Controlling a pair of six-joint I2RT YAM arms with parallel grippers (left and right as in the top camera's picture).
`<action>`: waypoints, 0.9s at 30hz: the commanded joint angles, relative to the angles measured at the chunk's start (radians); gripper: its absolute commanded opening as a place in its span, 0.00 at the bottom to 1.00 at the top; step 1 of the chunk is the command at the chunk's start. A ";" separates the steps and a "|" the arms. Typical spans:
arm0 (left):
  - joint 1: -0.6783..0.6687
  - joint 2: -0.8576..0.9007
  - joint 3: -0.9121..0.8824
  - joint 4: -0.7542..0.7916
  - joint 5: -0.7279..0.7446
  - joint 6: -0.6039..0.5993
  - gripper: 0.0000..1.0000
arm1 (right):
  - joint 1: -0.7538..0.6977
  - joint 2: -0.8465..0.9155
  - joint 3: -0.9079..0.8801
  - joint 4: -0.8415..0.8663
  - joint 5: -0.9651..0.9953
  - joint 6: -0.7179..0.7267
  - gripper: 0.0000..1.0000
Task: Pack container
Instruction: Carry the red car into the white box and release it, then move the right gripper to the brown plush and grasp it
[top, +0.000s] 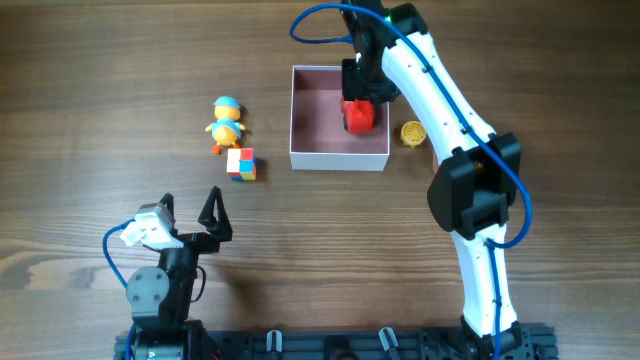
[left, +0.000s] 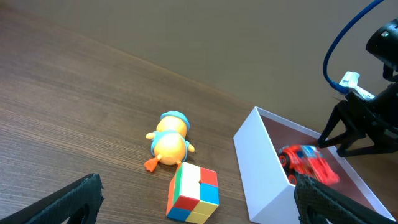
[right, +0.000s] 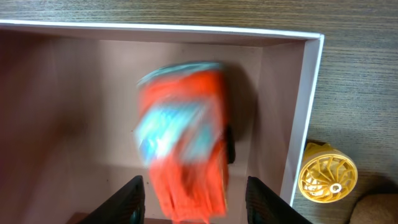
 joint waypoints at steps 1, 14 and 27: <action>0.002 -0.004 -0.008 0.000 0.012 -0.010 1.00 | 0.000 0.021 -0.002 0.003 0.018 -0.003 0.54; 0.002 -0.005 -0.008 0.000 0.012 -0.010 1.00 | -0.167 -0.213 0.058 -0.160 0.062 0.023 0.97; 0.002 -0.004 -0.008 0.000 0.012 -0.010 1.00 | -0.316 -0.298 0.028 -0.306 -0.023 -0.191 1.00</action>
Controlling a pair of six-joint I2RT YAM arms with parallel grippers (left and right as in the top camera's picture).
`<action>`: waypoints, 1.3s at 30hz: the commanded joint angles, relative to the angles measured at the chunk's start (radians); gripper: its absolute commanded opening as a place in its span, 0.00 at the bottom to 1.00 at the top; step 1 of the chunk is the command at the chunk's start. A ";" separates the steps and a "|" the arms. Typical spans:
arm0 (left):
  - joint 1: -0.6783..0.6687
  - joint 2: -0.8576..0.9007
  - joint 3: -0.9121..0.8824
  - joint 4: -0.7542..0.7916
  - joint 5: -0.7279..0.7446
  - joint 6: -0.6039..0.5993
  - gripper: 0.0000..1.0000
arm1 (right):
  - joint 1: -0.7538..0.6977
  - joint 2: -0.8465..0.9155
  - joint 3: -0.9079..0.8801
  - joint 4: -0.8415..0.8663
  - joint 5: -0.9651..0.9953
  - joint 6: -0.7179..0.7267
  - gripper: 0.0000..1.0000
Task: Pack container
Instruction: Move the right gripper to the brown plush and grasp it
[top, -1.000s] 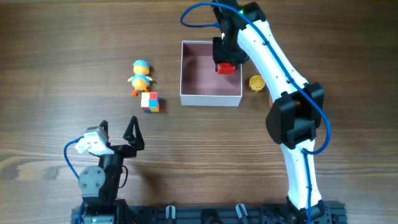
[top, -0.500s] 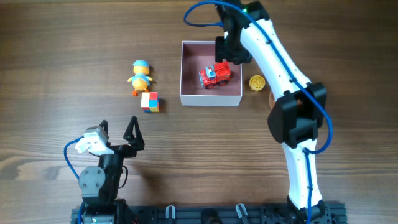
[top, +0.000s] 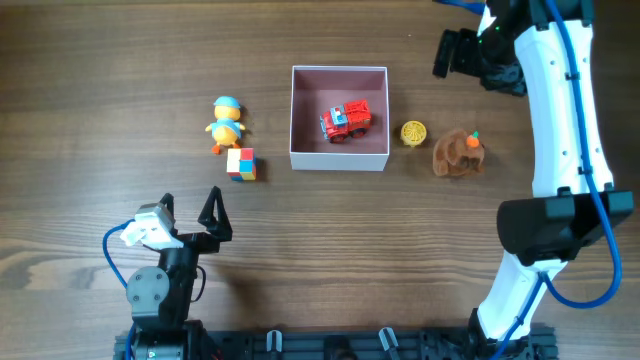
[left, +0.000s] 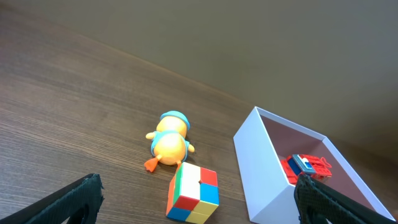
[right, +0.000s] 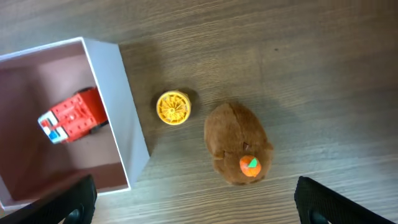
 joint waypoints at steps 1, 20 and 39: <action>0.002 -0.004 -0.008 0.000 0.011 -0.010 1.00 | -0.009 -0.018 -0.029 -0.001 -0.033 -0.145 1.00; 0.002 -0.004 -0.008 0.000 0.011 -0.010 1.00 | -0.070 -0.328 -0.845 0.354 -0.050 -0.196 1.00; 0.002 -0.004 -0.008 0.000 0.011 -0.010 1.00 | -0.070 -0.204 -0.958 0.621 -0.050 -0.228 0.59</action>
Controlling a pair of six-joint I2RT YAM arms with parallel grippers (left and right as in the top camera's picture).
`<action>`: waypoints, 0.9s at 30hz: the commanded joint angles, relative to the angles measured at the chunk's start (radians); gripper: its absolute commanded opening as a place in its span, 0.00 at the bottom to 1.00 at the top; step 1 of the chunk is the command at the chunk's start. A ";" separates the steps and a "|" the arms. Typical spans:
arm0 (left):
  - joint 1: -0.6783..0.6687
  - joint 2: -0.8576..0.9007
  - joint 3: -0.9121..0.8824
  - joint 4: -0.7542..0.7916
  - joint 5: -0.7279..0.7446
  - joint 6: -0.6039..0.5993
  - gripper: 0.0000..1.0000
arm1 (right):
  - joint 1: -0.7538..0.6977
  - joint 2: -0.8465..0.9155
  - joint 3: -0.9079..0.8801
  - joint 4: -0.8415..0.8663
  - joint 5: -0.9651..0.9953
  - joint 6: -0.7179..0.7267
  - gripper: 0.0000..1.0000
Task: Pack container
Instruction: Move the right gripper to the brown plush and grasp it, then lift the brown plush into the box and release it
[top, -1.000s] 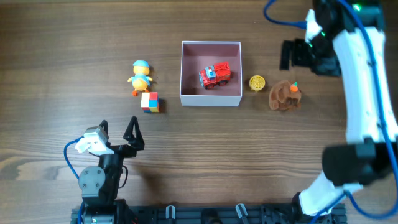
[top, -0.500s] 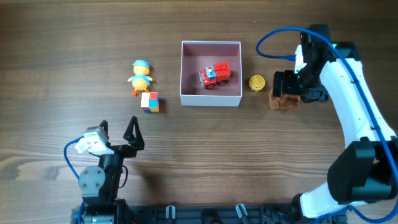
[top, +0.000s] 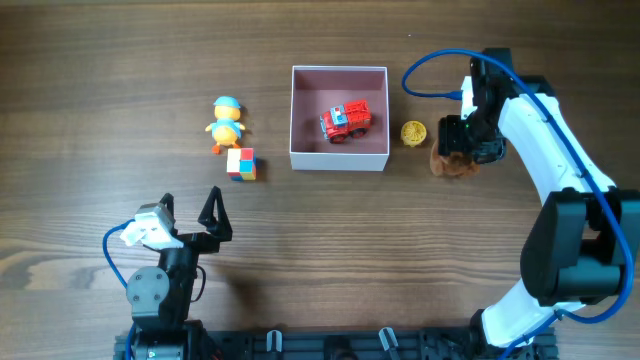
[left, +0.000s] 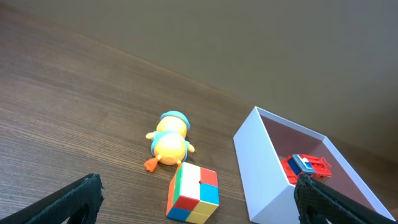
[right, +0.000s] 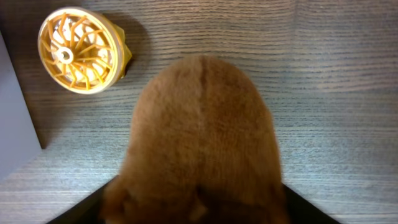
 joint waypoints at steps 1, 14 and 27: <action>0.002 -0.004 -0.008 0.000 0.012 -0.010 1.00 | 0.001 0.020 -0.006 0.002 -0.012 0.003 0.52; 0.002 -0.004 -0.008 0.000 0.012 -0.010 1.00 | 0.074 0.020 0.690 -0.172 -0.149 0.126 0.28; 0.002 -0.005 -0.008 0.000 0.012 -0.010 1.00 | 0.429 0.211 0.718 -0.100 -0.158 0.212 0.41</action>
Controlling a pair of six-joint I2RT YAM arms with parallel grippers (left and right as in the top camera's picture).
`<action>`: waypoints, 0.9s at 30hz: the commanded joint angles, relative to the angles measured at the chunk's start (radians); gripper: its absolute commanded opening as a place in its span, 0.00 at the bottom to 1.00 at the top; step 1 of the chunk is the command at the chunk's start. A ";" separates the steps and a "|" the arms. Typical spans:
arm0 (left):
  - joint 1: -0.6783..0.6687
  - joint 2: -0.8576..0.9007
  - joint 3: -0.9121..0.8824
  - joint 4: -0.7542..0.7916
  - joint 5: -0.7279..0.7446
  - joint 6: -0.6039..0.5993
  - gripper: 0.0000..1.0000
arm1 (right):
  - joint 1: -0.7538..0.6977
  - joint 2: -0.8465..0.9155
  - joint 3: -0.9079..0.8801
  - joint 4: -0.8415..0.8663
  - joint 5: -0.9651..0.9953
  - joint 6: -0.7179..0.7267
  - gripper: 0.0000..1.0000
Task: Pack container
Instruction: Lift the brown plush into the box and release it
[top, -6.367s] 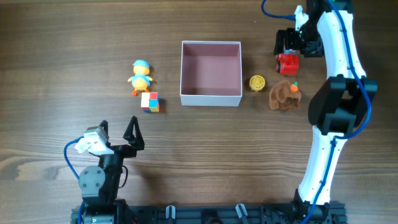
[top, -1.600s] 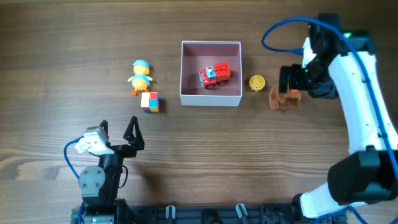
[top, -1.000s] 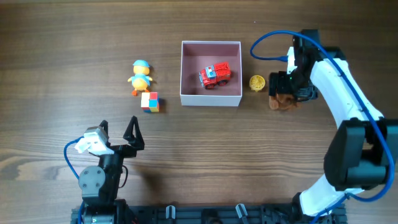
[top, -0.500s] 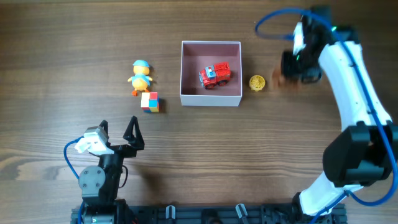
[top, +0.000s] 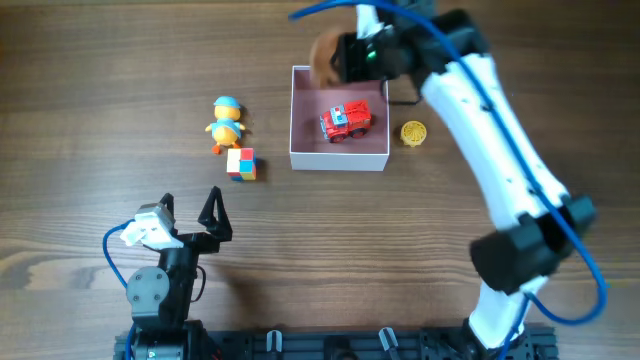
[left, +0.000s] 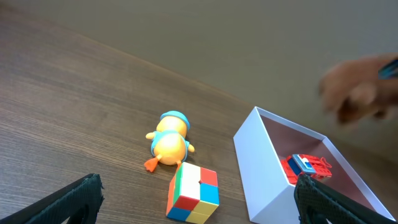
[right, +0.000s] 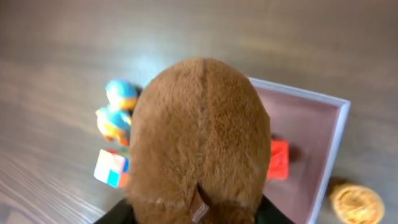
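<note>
A white box with a pink floor (top: 338, 160) stands mid-table, a red toy truck (top: 346, 120) lying inside it. My right gripper (top: 347, 56) is shut on a brown plush toy (top: 322, 54), held in the air over the box's back left corner and blurred. In the right wrist view the plush (right: 199, 124) fills the middle, with the box (right: 340, 124) and truck (right: 278, 158) below it. My left gripper (top: 190, 200) stands open near the front left, holding nothing.
Left of the box lie a yellow duck toy with a blue cap (top: 226, 122) and a small colour cube (top: 241, 163). A yellow wheel-shaped toy (top: 413, 132) sits just right of the box.
My right gripper was down around the plush on the table, right of the yellow wheel. Now it holds the plush in the air over the box's back left corner. The left arm is unchanged.
My right gripper was inside the box at the red truck. Then the truck lay in the box and the gripper was open, high at the back right above the plush. Then it closed around the plush on the table, and now the plush hangs over the box.
</note>
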 joint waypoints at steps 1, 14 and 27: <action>0.002 -0.004 -0.008 0.000 0.012 -0.010 1.00 | 0.008 0.060 0.016 -0.018 0.002 0.016 0.43; 0.002 -0.004 -0.008 0.000 0.012 -0.010 1.00 | 0.008 0.087 0.016 0.033 -0.066 -0.034 0.75; 0.002 -0.004 -0.008 0.000 0.012 -0.010 1.00 | -0.204 0.025 0.105 -0.142 0.195 0.040 0.99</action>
